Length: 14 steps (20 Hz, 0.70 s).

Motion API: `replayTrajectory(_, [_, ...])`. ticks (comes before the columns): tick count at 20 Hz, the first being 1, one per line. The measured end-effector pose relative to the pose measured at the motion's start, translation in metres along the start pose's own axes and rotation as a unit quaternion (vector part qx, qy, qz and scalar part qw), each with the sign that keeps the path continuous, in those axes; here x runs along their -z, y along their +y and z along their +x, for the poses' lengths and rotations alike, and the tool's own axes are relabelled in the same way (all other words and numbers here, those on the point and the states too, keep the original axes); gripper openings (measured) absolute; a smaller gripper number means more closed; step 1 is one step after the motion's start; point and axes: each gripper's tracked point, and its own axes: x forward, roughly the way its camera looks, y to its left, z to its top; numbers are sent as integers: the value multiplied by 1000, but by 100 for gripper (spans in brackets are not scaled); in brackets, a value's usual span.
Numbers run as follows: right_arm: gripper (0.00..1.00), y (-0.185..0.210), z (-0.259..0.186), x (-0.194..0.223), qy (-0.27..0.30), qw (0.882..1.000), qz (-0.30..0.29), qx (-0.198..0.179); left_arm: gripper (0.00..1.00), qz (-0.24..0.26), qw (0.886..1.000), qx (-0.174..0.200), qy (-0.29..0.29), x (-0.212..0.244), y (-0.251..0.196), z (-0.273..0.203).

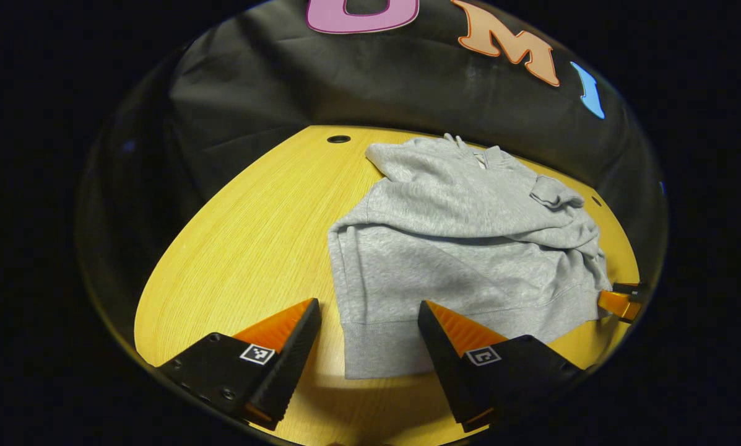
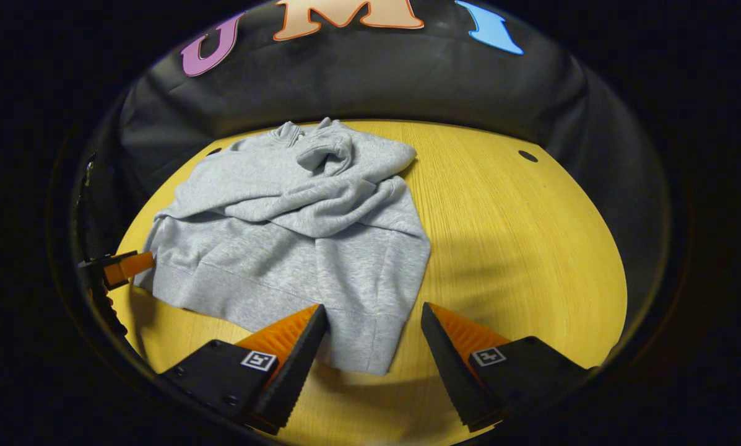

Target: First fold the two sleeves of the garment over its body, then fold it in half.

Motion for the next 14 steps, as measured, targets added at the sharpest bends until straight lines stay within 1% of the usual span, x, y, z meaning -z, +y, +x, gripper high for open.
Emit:
replayTrajectory(1, [94, 0, -2, -1, -3, 1000, -2, -1, 95, 4, 1000, -1, 1, 1, 0, 1])
replayTrajectory(2, [85, 3, -1, 0, 1, 1000, -6, -10, 90, 5, 1000, 3, -1, 1, -1, 1])
replayTrajectory(3, [79, 3, -3, -2, 1, 1000, -14, -12, 92, 5, 1000, 5, 0, 1, -5, 0])
replayTrajectory(4, [78, 7, -1, 0, 7, 1000, -15, -24, 82, 8, 1000, 8, 1, 1, -7, 2])
replayTrajectory(5, [67, 6, 0, -2, 8, 1000, -10, -26, 80, 11, 1000, 15, 0, -1, -10, 2])
replayTrajectory(6, [59, 8, 2, -2, 7, 999, -11, -31, 70, 14, 1000, 18, 4, 0, -10, 3])
replayTrajectory(7, [48, 11, 1, -2, 8, 999, -6, -40, 67, 17, 1000, 21, 6, -1, -10, 2])
replayTrajectory(8, [38, 12, 2, -4, 3, 999, -4, -43, 67, 16, 999, 30, 11, -1, -13, 3])
replayTrajectory(9, [28, 13, 1, -2, 7, 999, -3, -52, 63, 16, 999, 36, 12, -2, -15, 4])
replayTrajectory(10, [21, 12, 2, -3, 6, 998, 1, -55, 51, 17, 999, 45, 11, -3, -18, 4])
replayTrajectory(11, [15, 13, 3, -2, 10, 998, 6, -59, 45, 16, 998, 57, 10, -4, -21, 5])
replayTrajectory(12, [16, 12, 3, -4, 12, 998, 13, -62, 27, 7, 998, 61, 11, -7, -23, 3])
replayTrajectory(13, [9, 11, 2, -4, 18, 998, 22, -63, 19, 3, 998, 65, 15, -5, -26, 8])
replayTrajectory(14, [8, 11, 3, -4, 21, 997, 27, -65, 11, 0, 998, 67, 19, -7, -27, 8])
